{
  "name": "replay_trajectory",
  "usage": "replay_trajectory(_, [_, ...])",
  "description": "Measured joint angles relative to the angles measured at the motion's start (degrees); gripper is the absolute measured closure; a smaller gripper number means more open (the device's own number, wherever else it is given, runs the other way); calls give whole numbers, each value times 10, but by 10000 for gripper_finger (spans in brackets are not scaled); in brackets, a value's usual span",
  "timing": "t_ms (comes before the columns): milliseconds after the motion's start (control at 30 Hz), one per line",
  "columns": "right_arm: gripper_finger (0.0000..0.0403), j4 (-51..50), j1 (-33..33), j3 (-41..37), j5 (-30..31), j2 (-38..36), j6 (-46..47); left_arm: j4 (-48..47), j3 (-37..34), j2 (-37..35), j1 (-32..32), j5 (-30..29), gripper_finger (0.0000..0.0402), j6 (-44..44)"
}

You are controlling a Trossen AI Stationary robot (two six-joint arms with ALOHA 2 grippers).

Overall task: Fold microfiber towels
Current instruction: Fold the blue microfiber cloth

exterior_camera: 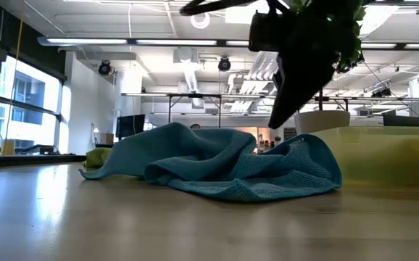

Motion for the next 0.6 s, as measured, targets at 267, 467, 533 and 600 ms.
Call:
replay_trajectory(267, [269, 80, 8, -55, -4, 0, -89, 24, 0, 4, -1, -14, 271, -55])
replay_trajectory(467, [269, 120, 8, -75, -6, 5, -109, 49, 0, 4, -1, -20, 271, -55])
replay_trajectory(533, [269, 121, 8, -77, -5, 14, -115, 52, 0, 4, -1, -20, 271, -55])
replay_trajectory(600, [269, 131, 8, -77, -4, 29, -132, 52, 0, 4, -1, -22, 271, -55])
